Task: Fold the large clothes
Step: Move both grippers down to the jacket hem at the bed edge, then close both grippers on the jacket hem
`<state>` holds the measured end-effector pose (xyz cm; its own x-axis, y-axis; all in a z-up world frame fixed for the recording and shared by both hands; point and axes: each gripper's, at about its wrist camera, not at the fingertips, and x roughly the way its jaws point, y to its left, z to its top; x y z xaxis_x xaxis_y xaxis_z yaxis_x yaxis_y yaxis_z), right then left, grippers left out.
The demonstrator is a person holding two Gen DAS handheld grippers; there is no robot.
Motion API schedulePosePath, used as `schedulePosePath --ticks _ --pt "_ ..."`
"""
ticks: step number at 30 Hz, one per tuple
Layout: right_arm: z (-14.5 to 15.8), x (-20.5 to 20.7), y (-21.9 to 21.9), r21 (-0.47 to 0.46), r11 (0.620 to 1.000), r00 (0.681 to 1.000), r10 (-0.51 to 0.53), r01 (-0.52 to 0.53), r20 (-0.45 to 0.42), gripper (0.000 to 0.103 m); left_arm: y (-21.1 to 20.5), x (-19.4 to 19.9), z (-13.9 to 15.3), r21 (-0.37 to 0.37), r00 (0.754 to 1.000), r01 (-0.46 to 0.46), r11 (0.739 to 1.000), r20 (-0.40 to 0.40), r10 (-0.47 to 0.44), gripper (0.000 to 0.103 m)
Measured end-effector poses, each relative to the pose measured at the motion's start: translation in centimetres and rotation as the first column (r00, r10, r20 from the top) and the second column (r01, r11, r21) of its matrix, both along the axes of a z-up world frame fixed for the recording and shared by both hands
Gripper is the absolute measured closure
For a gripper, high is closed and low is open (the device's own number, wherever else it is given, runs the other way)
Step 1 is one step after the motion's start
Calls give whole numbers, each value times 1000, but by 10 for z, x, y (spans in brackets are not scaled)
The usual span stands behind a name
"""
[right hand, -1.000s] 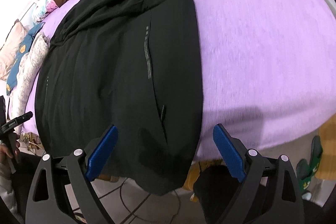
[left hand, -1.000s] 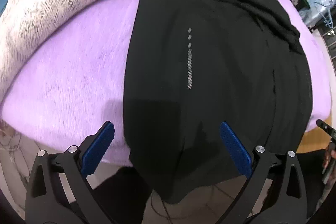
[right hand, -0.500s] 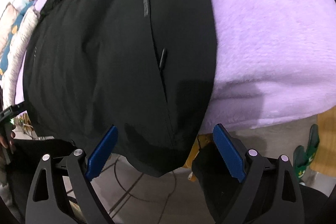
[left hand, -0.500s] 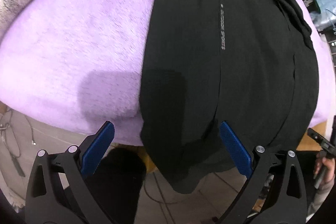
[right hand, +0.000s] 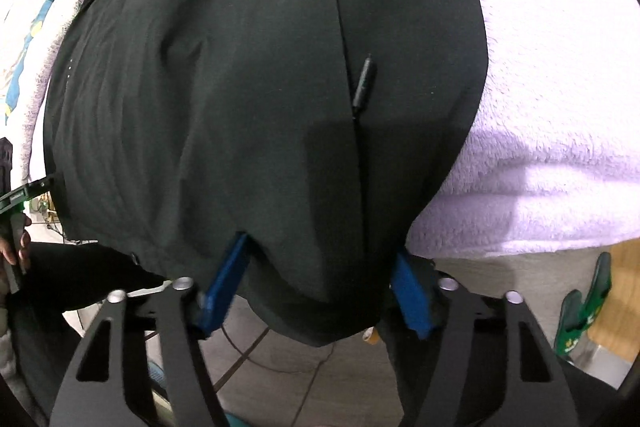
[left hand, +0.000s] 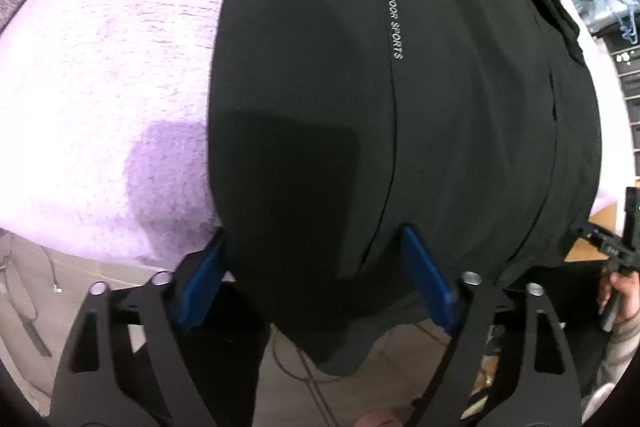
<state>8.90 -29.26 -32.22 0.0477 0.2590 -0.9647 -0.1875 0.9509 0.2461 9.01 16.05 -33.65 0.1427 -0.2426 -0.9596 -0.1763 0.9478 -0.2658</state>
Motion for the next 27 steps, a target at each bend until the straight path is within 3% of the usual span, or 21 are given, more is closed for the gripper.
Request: schedulePosePath --ticks 4,9,14,27 --pt "6 0 -1 8 1000 1000 8 -8 -3 59 8 -3 3 15 1000 -27 1000 -11 27 47" --pt "11 -5 0 29 999 1000 19 -19 -1 75 10 -3 5 4 999 -49 999 -14 49 59" --pt "20 -11 3 62 998 1000 28 -28 0 87 27 -1 13 -35 1000 -28 999 -6 27 92" --pt "40 -15 5 140 990 999 9 -14 36 96 26 -8 24 -49 1000 -22 999 -6 22 98"
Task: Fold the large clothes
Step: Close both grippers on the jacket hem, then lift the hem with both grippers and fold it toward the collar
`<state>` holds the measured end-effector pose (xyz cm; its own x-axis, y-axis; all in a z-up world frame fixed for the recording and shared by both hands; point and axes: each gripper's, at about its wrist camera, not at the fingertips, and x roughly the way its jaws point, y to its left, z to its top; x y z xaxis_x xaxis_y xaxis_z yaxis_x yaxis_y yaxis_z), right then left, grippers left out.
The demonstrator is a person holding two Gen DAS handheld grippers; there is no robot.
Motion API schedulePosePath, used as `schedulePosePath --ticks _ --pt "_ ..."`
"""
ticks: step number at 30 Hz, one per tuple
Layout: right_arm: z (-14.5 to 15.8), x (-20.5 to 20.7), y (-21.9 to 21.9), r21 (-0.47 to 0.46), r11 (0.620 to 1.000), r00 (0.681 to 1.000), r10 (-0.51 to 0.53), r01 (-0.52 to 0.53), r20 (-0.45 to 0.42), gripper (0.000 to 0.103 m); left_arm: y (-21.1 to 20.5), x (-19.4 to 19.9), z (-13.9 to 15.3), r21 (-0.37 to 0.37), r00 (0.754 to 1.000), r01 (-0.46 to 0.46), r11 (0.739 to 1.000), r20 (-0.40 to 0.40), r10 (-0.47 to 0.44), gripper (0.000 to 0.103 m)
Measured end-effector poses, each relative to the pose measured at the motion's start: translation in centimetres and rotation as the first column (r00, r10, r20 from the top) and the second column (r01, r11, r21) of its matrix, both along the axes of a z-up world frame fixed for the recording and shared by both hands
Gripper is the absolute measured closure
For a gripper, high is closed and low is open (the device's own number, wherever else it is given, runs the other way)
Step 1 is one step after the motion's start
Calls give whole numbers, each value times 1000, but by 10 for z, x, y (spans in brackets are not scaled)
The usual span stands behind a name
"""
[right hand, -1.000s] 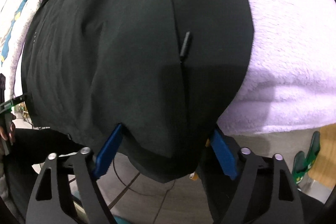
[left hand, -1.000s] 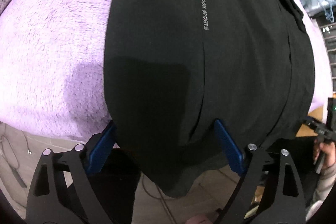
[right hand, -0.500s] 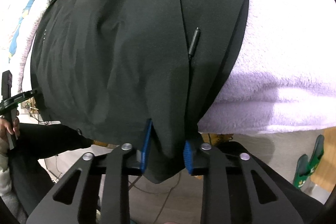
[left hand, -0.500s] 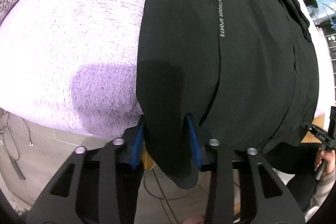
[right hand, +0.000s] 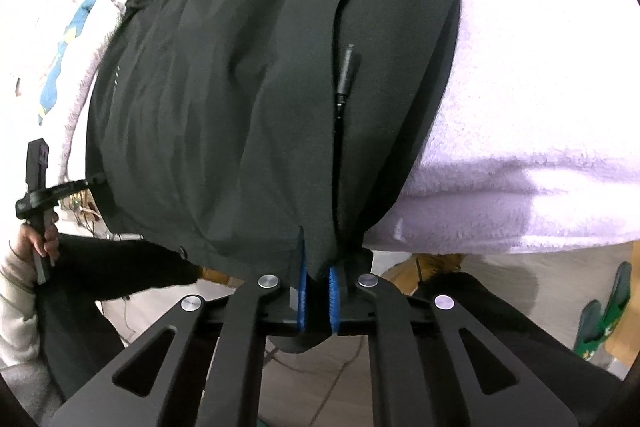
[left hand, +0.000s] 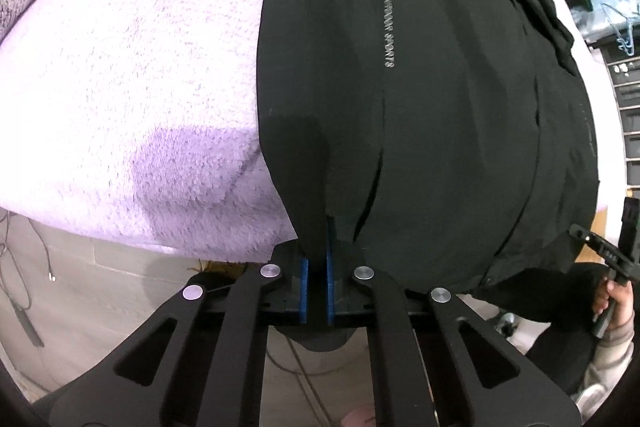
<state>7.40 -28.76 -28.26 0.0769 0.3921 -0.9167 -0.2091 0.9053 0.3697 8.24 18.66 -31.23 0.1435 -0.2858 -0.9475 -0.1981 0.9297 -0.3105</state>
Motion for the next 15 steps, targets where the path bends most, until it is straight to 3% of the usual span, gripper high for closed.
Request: schedulePosePath --ticks 7,15 --pt "23 -9 -2 48 999 999 -8 6 48 97 -8 -17 32 2 998 -2 1000 64 2 99" --pt "41 -15 -24 124 992 995 -48 37 85 98 3 -33 52 -64 991 -26 998 128 34 99"
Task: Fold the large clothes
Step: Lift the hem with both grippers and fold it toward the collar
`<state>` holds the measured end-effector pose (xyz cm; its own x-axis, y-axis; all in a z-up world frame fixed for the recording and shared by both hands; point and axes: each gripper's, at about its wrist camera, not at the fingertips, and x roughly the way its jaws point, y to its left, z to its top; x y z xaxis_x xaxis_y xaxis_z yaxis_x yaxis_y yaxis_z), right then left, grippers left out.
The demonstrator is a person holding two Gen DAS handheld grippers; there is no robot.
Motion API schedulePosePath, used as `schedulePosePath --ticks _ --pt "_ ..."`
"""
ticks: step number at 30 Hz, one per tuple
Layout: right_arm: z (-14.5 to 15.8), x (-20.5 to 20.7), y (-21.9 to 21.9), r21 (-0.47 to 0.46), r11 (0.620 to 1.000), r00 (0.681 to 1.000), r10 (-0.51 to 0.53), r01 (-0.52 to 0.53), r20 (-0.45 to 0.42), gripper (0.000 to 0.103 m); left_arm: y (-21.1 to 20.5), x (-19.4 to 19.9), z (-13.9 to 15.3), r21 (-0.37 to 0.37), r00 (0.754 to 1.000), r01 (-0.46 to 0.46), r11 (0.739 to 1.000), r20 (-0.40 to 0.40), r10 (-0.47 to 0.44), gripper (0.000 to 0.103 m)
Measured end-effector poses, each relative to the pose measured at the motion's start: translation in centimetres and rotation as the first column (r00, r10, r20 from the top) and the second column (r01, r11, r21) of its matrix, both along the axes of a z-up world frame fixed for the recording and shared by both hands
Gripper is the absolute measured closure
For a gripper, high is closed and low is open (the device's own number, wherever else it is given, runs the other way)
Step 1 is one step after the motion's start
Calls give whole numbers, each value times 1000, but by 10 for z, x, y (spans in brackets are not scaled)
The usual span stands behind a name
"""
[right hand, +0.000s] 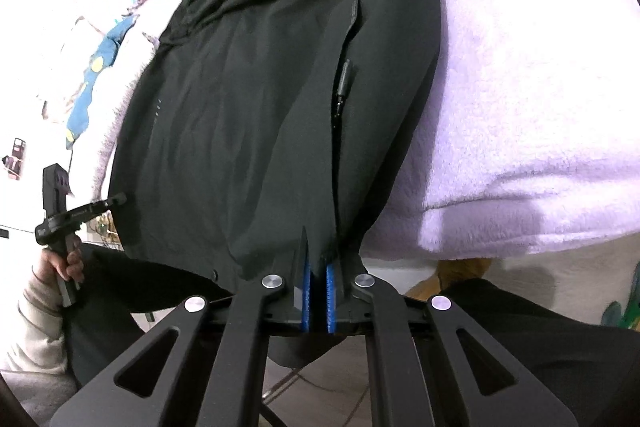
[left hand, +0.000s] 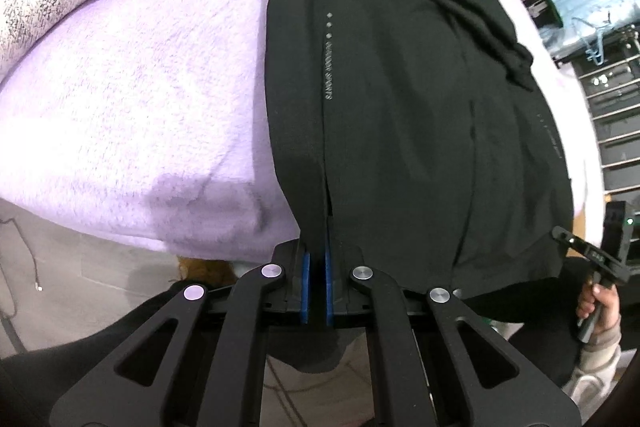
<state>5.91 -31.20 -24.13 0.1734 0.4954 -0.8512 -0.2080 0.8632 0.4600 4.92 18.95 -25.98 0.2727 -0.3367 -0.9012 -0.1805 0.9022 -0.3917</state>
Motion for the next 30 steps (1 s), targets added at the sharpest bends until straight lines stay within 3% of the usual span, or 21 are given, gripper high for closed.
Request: schedulePosePath --ticks 9,18,30 --pt "23 -1 -29 142 989 999 -31 27 22 98 5 -1 24 -145 999 -27 989 36 32 99" --pt "57 8 -23 219 976 997 -37 22 67 98 -4 18 65 -178 996 5 984 90 12 100" --pt "109 48 -13 313 950 992 -37 -1 118 98 9 55 120 -294 984 -7 956 166 59 100"
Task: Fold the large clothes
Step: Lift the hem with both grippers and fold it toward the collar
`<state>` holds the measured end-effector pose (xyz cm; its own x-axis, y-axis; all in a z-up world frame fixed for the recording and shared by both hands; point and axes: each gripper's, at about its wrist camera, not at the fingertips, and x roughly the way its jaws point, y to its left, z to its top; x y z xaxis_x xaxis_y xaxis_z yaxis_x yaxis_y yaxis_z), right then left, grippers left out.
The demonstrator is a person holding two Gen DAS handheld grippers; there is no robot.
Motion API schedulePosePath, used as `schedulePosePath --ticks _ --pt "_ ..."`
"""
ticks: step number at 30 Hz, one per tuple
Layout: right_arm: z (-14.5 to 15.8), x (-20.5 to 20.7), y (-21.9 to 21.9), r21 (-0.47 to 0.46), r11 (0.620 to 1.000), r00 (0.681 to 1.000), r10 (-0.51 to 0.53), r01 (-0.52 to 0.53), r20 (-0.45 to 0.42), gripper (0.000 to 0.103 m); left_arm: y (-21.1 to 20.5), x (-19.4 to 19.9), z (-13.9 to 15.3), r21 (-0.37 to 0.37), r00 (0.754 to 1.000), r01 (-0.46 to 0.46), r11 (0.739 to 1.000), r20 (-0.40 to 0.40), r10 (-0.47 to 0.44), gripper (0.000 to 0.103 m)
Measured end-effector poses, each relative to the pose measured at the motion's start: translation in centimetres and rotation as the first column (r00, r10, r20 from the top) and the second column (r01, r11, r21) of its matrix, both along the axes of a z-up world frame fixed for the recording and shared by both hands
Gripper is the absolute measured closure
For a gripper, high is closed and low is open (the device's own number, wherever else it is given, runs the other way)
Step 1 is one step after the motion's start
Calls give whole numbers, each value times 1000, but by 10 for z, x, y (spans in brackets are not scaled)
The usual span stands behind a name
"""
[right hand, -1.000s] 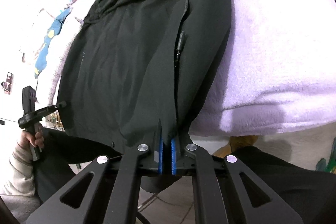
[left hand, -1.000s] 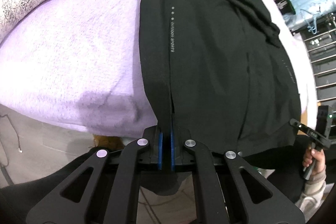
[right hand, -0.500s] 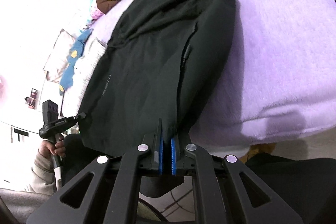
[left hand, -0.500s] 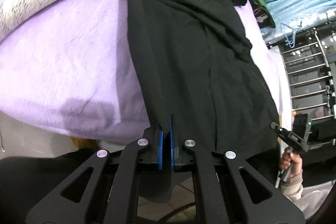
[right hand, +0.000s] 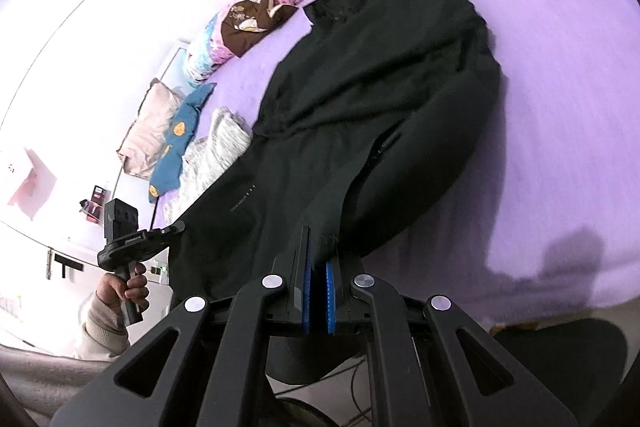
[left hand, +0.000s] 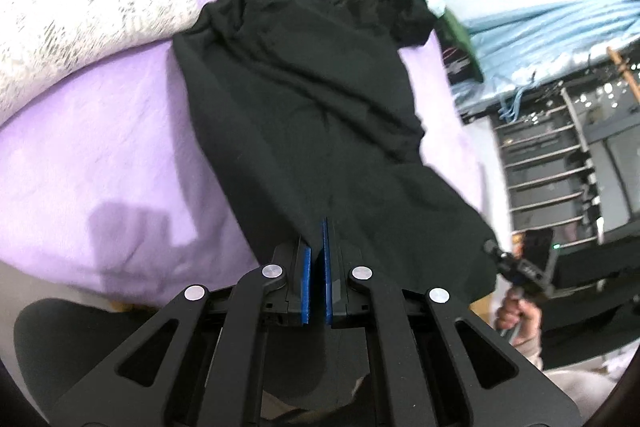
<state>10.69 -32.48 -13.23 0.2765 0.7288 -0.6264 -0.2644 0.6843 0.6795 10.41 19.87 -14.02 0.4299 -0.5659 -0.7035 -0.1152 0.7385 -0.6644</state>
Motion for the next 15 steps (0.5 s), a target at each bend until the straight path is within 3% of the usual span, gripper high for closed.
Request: schedulePosePath --ticks 6,11,15 --pt "18 25 5 47 999 1000 0 -1 20 98 4 31 24 -4 999 -13 1000 31 13 100" --pt "34 54 10 89 996 1000 -6 4 30 98 10 61 36 -65 998 -30 997 46 33 100" --pt "46 79 16 99 995 999 -10 5 45 98 11 88 46 -56 998 -31 998 62 34 100"
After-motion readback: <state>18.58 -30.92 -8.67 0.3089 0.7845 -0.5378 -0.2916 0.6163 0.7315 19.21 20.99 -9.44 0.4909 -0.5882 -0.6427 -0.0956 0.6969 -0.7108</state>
